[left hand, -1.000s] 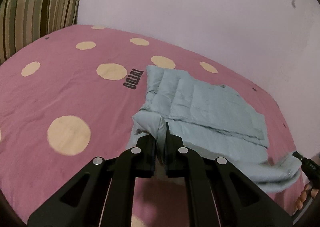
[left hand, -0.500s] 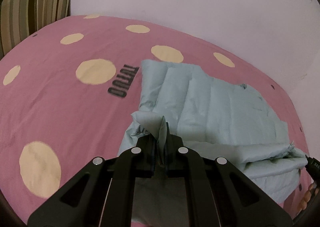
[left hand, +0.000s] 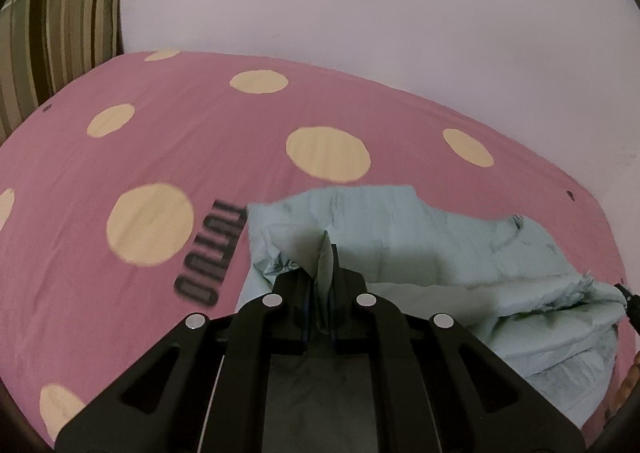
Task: Fold large clothes
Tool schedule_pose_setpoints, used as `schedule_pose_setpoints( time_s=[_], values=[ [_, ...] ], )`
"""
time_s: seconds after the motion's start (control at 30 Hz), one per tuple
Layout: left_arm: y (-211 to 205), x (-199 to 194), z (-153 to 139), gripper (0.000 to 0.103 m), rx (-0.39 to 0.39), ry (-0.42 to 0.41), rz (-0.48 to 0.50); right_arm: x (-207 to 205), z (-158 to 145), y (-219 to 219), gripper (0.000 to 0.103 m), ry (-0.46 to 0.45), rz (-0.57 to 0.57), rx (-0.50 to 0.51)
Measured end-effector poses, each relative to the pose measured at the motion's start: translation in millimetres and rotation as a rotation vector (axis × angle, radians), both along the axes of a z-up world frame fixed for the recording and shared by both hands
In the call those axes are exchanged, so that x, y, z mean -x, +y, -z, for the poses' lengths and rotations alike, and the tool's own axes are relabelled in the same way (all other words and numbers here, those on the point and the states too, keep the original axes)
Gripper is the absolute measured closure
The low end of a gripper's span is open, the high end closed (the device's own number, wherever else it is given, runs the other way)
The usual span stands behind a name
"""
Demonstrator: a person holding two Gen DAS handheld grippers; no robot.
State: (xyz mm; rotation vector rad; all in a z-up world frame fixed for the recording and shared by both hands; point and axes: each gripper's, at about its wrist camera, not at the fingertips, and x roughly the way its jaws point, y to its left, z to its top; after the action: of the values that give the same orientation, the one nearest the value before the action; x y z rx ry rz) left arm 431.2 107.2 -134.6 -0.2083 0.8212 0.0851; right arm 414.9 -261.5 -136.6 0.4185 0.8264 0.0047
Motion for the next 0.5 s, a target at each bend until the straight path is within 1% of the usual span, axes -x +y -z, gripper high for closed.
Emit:
schedule_pose_setpoints(
  time_s=[0.13, 0.23, 0.37, 0.5],
  values=[
    [-4, -34, 9, 0.097, -0.032, 0.013, -0.005, -32, 9, 0, 0.094, 0.023, 0.001, 0.006],
    [-9, -54, 20, 0.097, -0.06, 0.031, -0.005, -52, 23, 0, 0.094, 0.055, 0.002, 0.02],
    [-13, -68, 35, 0.097, -0.087, 0.056, 0.0, -66, 41, 0, 0.094, 0.087, 0.004, 0.029],
    [-13, -71, 43, 0.097, -0.09, 0.064, -0.001, -71, 52, 1, 0.094, 0.102, 0.005, 0.032]
  ],
)
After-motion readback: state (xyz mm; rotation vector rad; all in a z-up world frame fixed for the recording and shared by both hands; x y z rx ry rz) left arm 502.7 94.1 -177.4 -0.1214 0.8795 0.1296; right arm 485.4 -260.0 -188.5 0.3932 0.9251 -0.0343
